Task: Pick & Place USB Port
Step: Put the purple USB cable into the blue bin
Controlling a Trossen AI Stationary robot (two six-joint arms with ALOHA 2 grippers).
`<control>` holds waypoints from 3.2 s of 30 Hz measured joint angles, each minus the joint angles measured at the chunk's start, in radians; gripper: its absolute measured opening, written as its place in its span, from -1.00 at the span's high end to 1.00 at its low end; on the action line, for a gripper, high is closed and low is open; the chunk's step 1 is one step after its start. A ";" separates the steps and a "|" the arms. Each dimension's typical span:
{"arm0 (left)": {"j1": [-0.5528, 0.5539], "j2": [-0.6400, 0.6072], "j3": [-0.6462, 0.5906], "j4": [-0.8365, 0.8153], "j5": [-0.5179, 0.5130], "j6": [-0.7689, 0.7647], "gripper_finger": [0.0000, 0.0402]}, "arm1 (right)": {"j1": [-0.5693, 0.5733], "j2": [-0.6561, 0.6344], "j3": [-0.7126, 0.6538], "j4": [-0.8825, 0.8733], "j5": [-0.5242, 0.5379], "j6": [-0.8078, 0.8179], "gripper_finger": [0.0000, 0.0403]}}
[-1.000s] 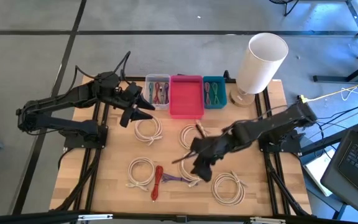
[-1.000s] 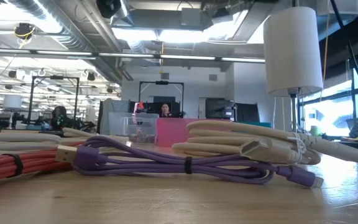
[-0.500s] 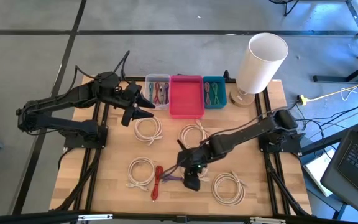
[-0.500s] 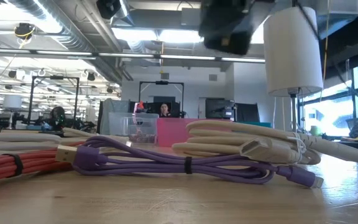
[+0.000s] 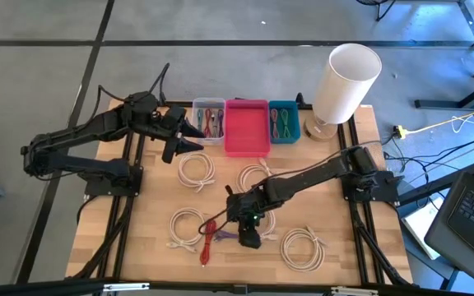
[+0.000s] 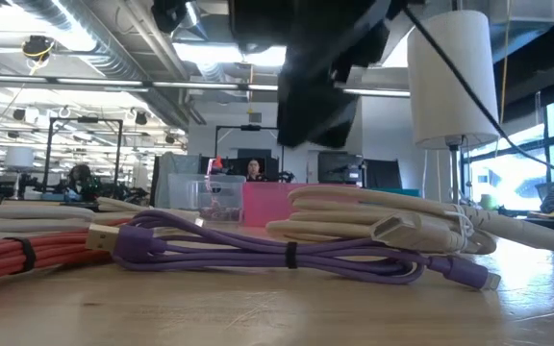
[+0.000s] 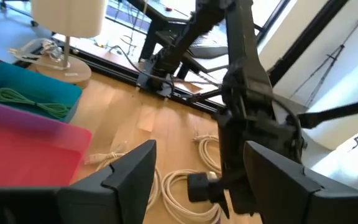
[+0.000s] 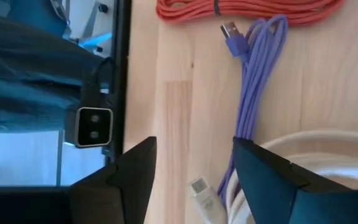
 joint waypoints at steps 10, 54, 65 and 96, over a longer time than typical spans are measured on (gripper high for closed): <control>0.042 0.000 0.000 -0.004 0.000 0.000 -0.17 | 0.003 0.114 0.001 0.038 -0.008 0.002 -0.07; 0.038 0.000 0.000 -0.075 0.003 -0.005 -0.17 | -0.015 0.100 0.759 -0.496 0.444 0.044 0.99; 0.038 0.000 0.000 -0.080 0.002 -0.019 -0.17 | -0.255 -0.071 0.795 -0.847 0.846 0.250 1.00; 0.037 0.000 0.000 -0.088 0.000 -0.018 -0.17 | -0.888 -0.122 0.789 -1.040 0.661 0.244 1.00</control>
